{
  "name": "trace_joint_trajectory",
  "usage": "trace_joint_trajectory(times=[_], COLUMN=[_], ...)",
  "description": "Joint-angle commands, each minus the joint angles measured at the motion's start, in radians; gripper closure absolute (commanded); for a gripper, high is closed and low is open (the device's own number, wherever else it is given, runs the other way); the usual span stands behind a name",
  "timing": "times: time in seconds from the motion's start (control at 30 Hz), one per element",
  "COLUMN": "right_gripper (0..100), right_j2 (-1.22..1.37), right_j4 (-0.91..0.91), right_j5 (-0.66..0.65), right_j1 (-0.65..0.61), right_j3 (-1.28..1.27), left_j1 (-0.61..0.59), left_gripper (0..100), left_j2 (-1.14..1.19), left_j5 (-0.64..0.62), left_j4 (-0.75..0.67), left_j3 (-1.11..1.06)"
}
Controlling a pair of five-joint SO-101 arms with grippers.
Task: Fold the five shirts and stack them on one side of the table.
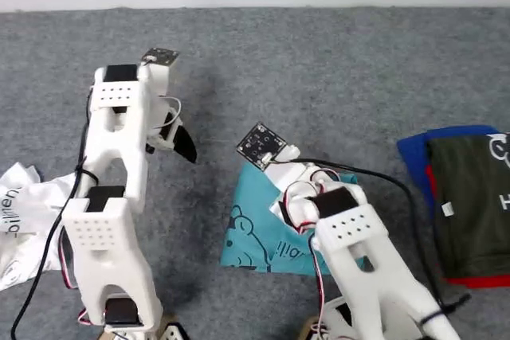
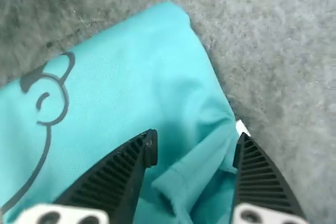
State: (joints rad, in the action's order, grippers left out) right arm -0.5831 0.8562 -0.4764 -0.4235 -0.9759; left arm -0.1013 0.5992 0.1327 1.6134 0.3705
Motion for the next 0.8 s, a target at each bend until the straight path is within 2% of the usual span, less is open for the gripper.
trace_joint_trajectory(times=[0.0,0.1,0.27,0.43,0.77], right_gripper=[75.4,75.4,75.4,75.4,75.4], right_j2=[0.051,0.085,0.160,0.191,0.186], right_j4=[-0.073,-0.128,-0.209,-0.283,-0.265], right_j5=[0.002,-0.011,-0.133,-0.173,-0.169], right_j1=[0.018,0.079,0.213,0.320,0.400], right_j3=[0.002,0.002,0.002,0.037,0.219], left_j1=[0.003,0.011,0.011,0.011,0.011], left_gripper=[68,68,68,68,68], left_j2=[-0.071,-0.071,-0.071,-0.071,-0.071], left_j5=[0.009,0.009,0.009,0.009,0.009], left_j4=[0.011,0.011,0.011,0.011,0.011], left_j3=[0.012,0.012,0.012,0.012,0.010])
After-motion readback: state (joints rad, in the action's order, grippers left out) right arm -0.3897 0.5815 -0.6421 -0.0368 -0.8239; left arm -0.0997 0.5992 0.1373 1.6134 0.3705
